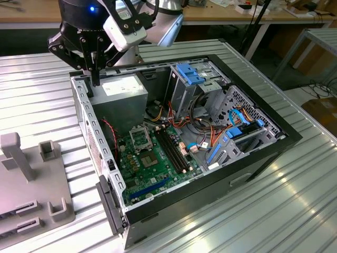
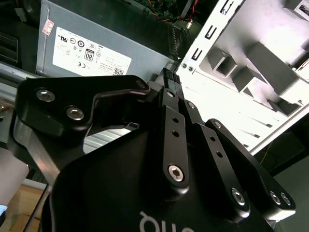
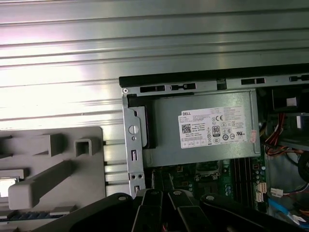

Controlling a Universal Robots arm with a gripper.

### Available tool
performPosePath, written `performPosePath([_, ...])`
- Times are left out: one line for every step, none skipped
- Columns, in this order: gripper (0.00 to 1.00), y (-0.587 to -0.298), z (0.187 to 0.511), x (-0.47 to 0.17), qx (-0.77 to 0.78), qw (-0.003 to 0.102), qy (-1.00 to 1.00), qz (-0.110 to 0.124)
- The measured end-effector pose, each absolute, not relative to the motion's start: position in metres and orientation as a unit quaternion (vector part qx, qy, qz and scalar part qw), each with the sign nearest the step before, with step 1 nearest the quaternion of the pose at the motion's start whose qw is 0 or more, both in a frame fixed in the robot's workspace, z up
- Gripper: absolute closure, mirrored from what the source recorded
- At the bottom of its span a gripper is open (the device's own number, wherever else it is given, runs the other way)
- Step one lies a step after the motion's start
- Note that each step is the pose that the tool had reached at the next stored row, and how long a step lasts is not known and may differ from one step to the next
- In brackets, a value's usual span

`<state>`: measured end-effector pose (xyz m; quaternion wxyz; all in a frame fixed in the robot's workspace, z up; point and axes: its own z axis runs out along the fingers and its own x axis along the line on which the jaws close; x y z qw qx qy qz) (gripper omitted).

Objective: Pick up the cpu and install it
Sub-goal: 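Reach for the cpu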

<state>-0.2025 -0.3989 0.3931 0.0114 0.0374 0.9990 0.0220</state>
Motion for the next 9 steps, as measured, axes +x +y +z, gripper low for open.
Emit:
performPosePath([0.89, -0.3989, 0.3931, -0.2031, 0.037, 0.011, 0.999, 0.022])
performPosePath([0.89, -0.3988, 0.3931, -0.2035, 0.037, 0.011, 0.999, 0.022])
performPosePath([0.89, -0.3988, 0.3931, -0.2038, 0.037, 0.011, 0.999, 0.022])
performPosePath([0.89, -0.3989, 0.3931, -0.2041, 0.037, 0.011, 0.999, 0.022])
performPosePath([0.89, -0.3989, 0.3931, -0.2044, 0.037, 0.011, 0.999, 0.022])
performPosePath([0.89, -0.3989, 0.3931, -0.2046, 0.037, 0.011, 0.999, 0.022])
performPosePath([0.89, -0.3989, 0.3931, -0.2047, 0.037, 0.011, 0.999, 0.022])
performPosePath([0.89, -0.3988, 0.3931, -0.2049, 0.037, 0.011, 0.999, 0.022])
performPosePath([0.89, -0.3989, 0.3931, -0.2049, 0.037, 0.011, 0.999, 0.022])
